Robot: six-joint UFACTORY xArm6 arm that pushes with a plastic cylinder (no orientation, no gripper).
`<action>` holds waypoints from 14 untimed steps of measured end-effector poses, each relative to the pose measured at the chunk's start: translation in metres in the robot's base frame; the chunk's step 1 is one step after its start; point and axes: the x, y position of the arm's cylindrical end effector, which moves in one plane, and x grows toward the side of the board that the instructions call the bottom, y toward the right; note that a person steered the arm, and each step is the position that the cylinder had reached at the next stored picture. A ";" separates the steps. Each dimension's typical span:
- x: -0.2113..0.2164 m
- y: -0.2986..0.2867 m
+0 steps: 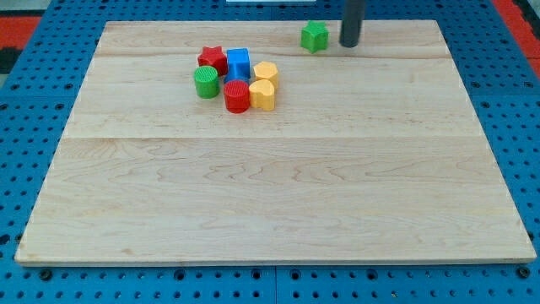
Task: Move the green star parallel to the red circle
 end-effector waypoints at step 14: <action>0.140 -0.372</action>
